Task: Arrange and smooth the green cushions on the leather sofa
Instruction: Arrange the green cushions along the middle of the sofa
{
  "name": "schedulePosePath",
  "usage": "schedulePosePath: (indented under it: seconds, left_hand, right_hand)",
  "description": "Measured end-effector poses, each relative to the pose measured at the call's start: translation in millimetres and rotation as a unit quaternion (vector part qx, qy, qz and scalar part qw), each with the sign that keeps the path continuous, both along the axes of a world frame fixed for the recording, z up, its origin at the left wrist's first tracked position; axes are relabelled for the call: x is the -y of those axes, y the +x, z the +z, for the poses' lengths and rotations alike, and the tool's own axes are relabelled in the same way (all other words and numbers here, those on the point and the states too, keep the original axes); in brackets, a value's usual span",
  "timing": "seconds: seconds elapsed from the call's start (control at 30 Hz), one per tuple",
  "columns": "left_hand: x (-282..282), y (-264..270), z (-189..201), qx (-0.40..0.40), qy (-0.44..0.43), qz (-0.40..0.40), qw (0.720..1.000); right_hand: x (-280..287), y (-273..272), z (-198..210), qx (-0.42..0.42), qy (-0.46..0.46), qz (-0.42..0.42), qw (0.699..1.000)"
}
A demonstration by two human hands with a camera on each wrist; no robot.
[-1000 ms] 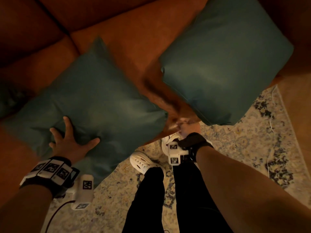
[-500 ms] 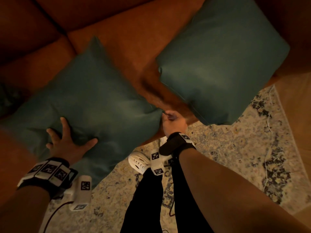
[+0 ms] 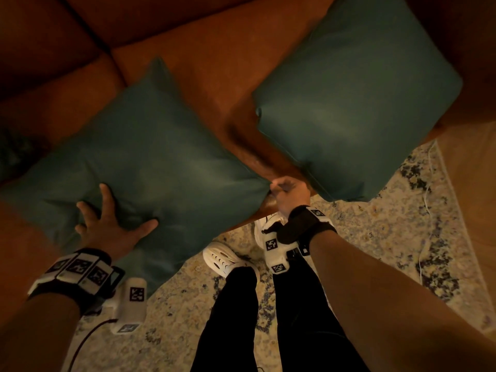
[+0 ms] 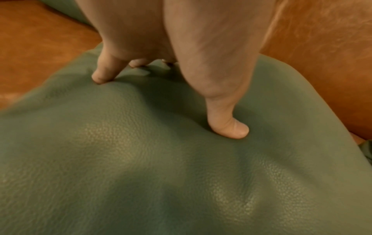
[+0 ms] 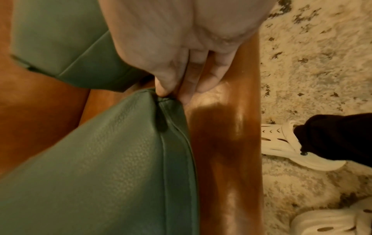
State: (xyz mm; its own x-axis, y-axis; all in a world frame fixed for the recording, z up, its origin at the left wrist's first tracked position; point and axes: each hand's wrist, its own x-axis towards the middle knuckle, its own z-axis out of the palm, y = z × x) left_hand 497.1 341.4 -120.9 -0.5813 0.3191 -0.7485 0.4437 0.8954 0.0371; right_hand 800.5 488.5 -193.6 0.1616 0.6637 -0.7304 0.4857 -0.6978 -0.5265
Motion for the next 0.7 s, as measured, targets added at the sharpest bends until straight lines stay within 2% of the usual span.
schedulePosePath:
  seconds: [0.1,0.17,0.23,0.37,0.43,0.63,0.7]
  left_hand:
    - [1.9,-1.0,0.0,-0.004,0.003,-0.003,1.000]
    - [2.0,-2.3,-0.6,-0.005,0.005,-0.003,1.000]
    - [2.4,-2.9,-2.0,-0.012,0.008,-0.008,1.000]
    - [5.0,-1.2,-4.0,-0.028,0.012,-0.012,0.999]
    - [5.2,-1.6,-4.1,-0.029,0.011,-0.012,0.999]
    - [1.0,0.5,2.2,0.003,0.010,0.000,1.000]
    - [1.8,4.9,1.6,-0.005,0.007,-0.008,1.000]
  right_hand:
    - [6.4,2.0,-4.4,-0.032,-0.030,-0.094,0.995]
    - [9.2,-0.3,-2.4,-0.076,-0.059,-0.219,0.971]
    - [12.7,-2.7,1.5,-0.132,-0.105,-0.282,0.945]
    - [15.4,-19.7,10.7,-0.243,-0.202,-0.239,0.918]
    - [10.5,-30.4,8.3,-0.249,-0.202,-0.192,0.927]
    - [8.8,-12.5,-0.1,-0.156,-0.112,-0.139,0.972]
    - [18.3,-9.8,-4.3,-0.074,-0.085,-0.104,0.988]
